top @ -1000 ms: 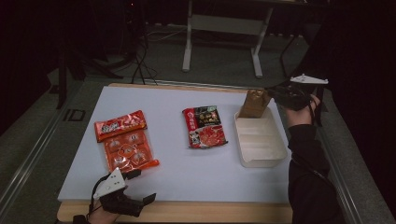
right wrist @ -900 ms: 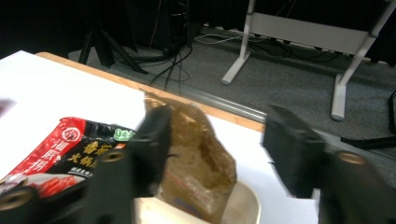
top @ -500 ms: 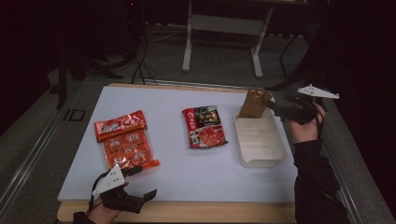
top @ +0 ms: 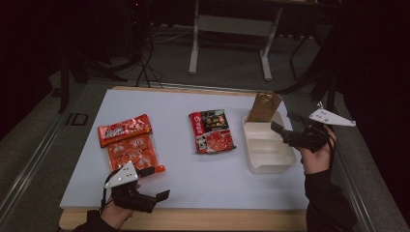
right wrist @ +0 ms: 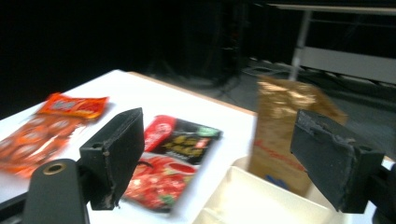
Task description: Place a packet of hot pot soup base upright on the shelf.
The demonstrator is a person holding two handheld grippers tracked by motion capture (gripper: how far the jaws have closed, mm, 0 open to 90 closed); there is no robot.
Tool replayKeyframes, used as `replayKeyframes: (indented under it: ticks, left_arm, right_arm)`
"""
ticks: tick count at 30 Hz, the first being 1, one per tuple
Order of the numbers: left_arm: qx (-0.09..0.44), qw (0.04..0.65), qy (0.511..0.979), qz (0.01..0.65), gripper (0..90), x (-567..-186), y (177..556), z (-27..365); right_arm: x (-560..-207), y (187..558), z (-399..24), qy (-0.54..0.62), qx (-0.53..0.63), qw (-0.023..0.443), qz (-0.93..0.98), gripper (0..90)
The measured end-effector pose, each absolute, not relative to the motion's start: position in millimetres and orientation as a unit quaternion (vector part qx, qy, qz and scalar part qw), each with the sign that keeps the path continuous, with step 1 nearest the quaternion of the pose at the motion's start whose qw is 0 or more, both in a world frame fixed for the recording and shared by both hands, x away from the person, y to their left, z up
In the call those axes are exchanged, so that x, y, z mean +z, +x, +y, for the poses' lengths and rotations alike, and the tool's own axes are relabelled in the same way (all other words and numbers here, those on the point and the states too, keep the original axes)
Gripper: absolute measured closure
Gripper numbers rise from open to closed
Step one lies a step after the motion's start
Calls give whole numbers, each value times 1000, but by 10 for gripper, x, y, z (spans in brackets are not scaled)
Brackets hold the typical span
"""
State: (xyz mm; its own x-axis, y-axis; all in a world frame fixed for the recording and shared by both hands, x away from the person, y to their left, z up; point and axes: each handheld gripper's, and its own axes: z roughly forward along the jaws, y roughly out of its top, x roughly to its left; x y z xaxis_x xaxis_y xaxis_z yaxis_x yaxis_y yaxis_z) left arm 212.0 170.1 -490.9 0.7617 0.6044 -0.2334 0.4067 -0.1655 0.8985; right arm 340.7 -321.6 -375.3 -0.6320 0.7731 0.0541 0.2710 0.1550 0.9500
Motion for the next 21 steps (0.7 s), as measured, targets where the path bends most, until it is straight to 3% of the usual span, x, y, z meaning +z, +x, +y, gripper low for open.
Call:
replayKeyframes:
  ticks: [10,21]
  left_arm:
    - [93,563,744,347,35,-4756,2376,1723]
    - [97,527,776,334,44,-4625,2715,1520]
  right_arm:
    - [-3895,3018,-3100,348,534,242,732,144]
    - [-3953,2727,-3003,347,550,220,727,145]
